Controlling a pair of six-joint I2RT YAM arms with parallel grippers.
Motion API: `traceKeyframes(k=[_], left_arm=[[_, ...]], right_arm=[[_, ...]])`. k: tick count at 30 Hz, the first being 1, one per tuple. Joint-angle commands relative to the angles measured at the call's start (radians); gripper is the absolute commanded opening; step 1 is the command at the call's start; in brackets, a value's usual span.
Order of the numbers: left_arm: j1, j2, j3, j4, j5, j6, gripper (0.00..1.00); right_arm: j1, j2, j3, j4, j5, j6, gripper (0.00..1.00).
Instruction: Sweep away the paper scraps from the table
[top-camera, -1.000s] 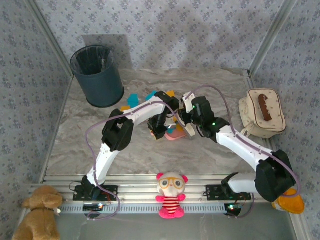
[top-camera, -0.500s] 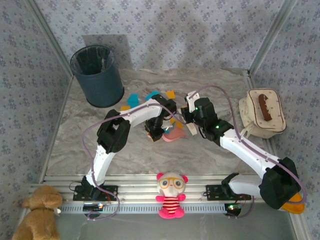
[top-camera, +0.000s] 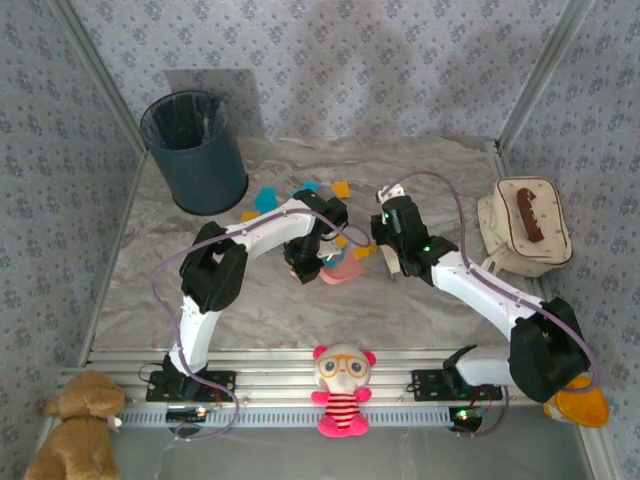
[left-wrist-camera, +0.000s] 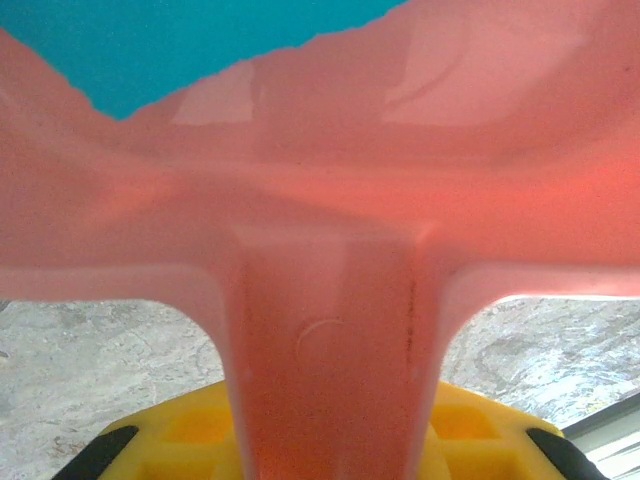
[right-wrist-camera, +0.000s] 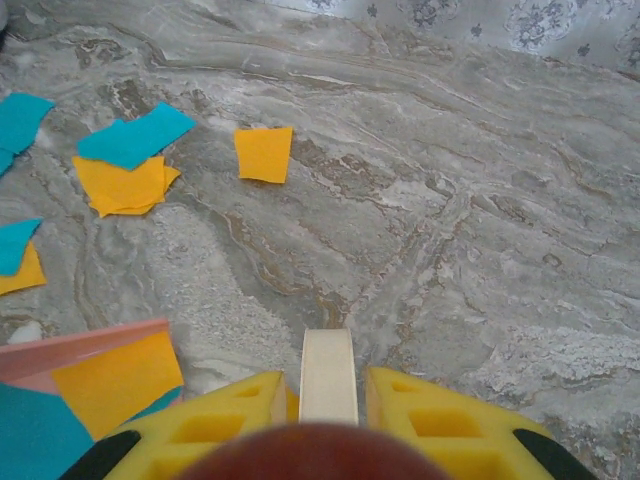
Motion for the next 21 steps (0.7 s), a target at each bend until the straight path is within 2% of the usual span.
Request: traceKeyframes(k=[1, 21], left_arm=[[0.008, -0.064, -0.015, 0.002, -0.001, -0.007, 0.0], [0.018, -0.172, -0.187, 0.019, 0.023, 0.0, 0.0]], right_arm=[[-0.003, 0.018, 0.013, -0.004, 0.05, 0.015, 0.0], [-0.002, 0.028, 0.01, -0.003, 0.111, -0.003, 0.0]])
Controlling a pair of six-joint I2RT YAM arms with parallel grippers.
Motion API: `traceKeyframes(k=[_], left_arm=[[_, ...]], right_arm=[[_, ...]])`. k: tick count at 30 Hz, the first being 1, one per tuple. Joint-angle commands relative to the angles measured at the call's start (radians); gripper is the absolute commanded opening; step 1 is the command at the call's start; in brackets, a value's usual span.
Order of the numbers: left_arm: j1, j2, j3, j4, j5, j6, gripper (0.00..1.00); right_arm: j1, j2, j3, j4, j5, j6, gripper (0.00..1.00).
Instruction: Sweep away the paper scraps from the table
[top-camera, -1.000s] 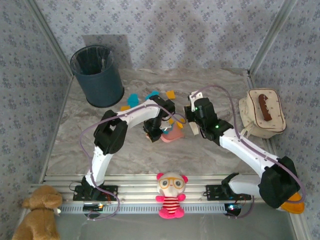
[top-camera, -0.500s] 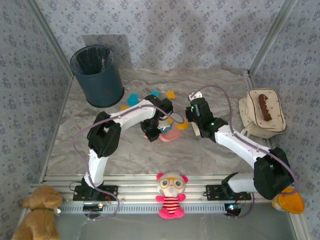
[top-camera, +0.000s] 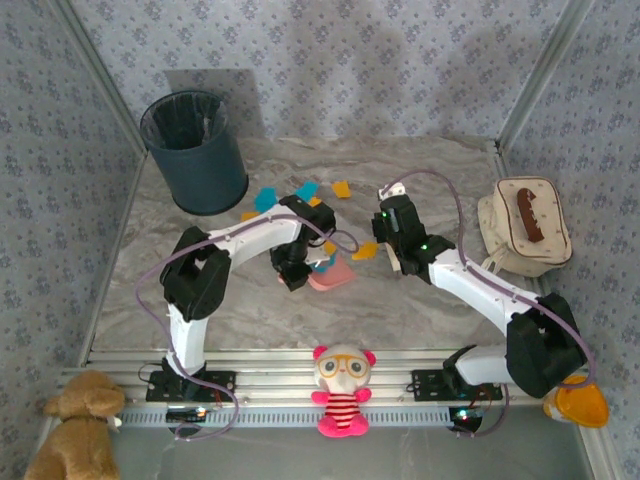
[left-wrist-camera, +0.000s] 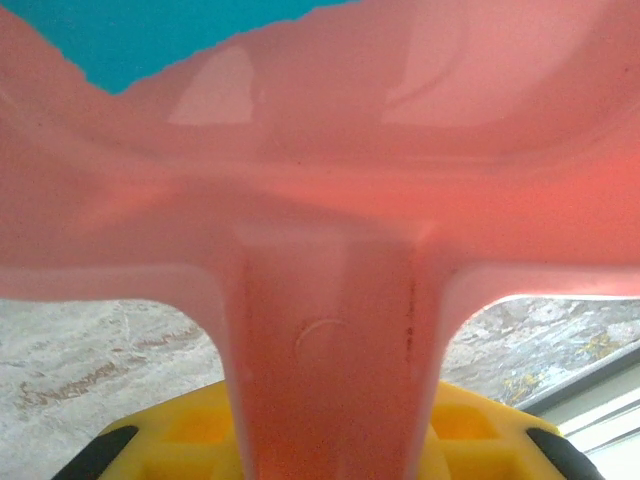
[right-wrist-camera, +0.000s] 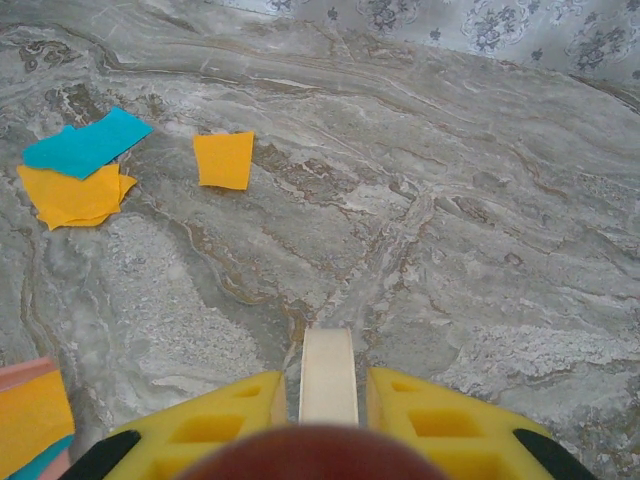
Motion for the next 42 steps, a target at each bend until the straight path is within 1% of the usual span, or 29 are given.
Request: traceKeyframes(k=[1, 6, 19, 30, 42], left_arm=[[0.002, -0.043, -0.017, -0.01, 0.024, -0.001, 0.0], [0.002, -0.033, -0.018, -0.01, 0.038, 0.008, 0.0], [-0.002, 0.077, 0.053, -0.02, 0.08, 0.024, 0.0], [-0.001, 0.144, 0.103, -0.02, 0.083, 0.024, 0.0], [0.0, 0.188, 0.145, -0.007, 0.085, 0.019, 0.0]], right_arm=[[-0.003, 0.005, 0.001, -0.01, 0.041, -0.003, 0.0], [0.004, 0.019, -0.004, -0.009, 0.033, -0.015, 0.0], [0.058, 0.04, -0.01, 0.012, -0.05, -0.039, 0.0], [0.078, 0.052, -0.004, 0.029, -0.175, -0.036, 0.0], [0.088, 0.015, 0.006, 0.004, -0.302, -0.02, 0.0]])
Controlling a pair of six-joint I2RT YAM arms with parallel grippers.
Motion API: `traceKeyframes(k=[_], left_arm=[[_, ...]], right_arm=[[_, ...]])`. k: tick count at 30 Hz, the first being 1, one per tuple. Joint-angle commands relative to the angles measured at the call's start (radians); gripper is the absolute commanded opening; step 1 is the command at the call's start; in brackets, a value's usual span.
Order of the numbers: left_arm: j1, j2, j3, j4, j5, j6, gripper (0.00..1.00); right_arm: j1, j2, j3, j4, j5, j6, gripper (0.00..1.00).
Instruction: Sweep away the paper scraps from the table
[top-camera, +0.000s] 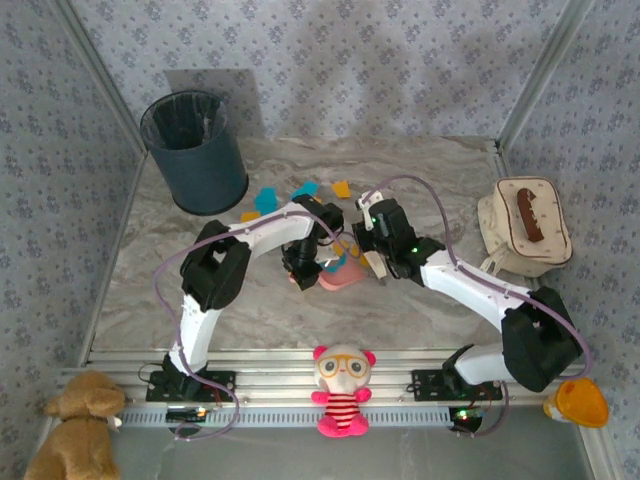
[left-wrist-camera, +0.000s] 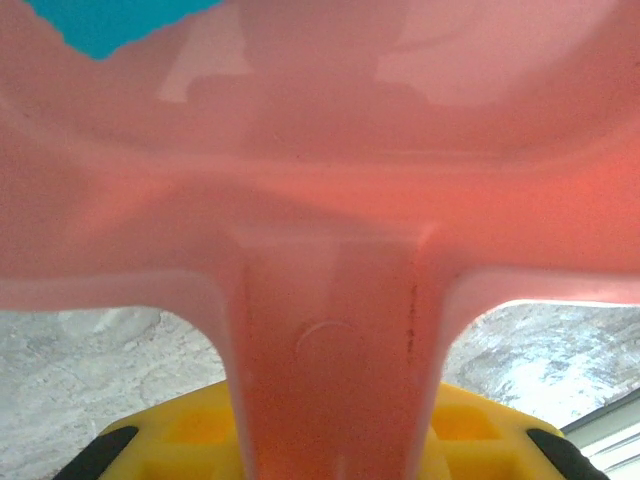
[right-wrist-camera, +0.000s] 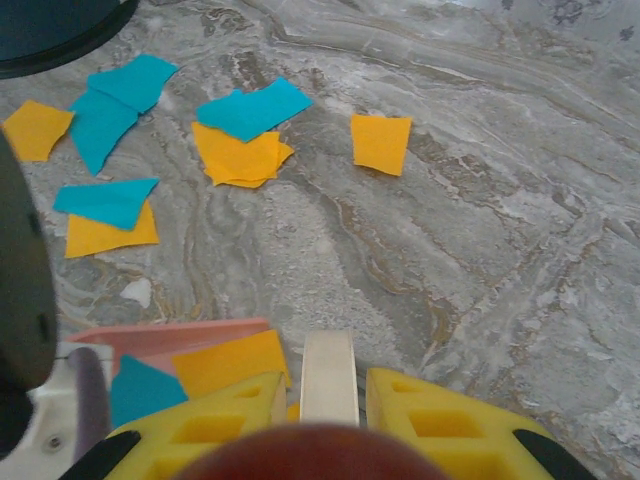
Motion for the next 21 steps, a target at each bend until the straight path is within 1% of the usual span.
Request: traceKeyframes(k=[1, 11, 21], left_arm=[[0.0, 0.039, 0.027, -0.008, 0.016, 0.015, 0.0], [0.0, 0.061, 0.053, 0.008, 0.007, 0.014, 0.0], [0.003, 0.04, 0.035, 0.046, -0.046, -0.001, 0.0]], right_arm=[[0.018, -0.022, 0.008, -0.033, -0.095, 0.024, 0.0], [0.027, -0.072, 0.025, -0.056, -0.181, 0.039, 0.0], [0.037, -0.142, 0.052, -0.113, -0.159, 0.019, 0.0]])
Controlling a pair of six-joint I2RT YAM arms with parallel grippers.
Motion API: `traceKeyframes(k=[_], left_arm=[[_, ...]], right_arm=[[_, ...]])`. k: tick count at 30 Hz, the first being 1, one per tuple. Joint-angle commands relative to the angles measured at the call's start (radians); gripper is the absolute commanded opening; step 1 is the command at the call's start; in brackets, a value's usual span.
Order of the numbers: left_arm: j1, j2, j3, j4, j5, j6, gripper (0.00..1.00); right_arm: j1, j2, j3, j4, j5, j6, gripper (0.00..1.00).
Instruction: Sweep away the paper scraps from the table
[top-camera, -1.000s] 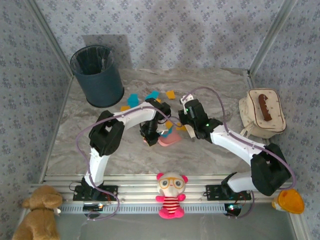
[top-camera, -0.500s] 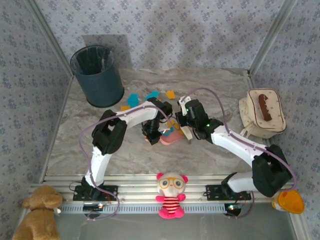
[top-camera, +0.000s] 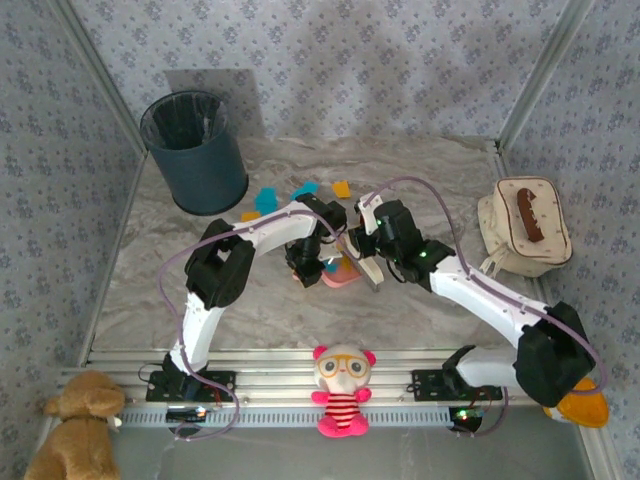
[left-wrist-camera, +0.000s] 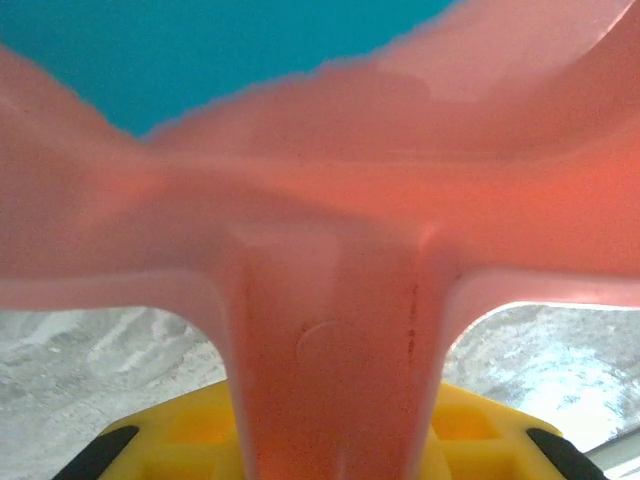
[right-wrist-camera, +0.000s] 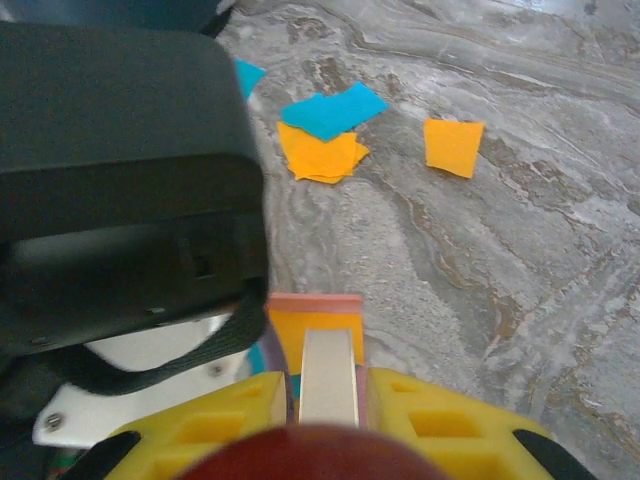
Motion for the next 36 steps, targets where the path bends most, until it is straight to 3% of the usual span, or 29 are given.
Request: traceKeyframes(k=[1, 10, 17, 26, 36], left_arm=[[0.004, 0.005, -0.005, 0.025, -0.033, -0.007, 0.0], [0.005, -0.018, -0.025, 0.039, -0.023, -0.011, 0.0], [0.005, -0.034, -0.041, 0.047, -0.009, -0.008, 0.0], [0.005, -0.047, -0.061, 0.059, 0.002, -0.008, 0.0], [0.004, -0.052, -0.06, 0.068, -0.001, -0.006, 0.0]], right_arm=[[0.017, -0.048, 0.048, -0.036, -0.026, 0.008, 0.0], [0.025, -0.069, 0.019, 0.008, 0.222, 0.013, 0.0], [-0.015, 0.009, -0.008, 0.156, 0.293, 0.002, 0.0], [-0.05, 0.121, 0.009, 0.21, 0.176, -0.013, 0.0], [-0.058, 0.083, -0.036, 0.244, -0.042, -0.017, 0.0]])
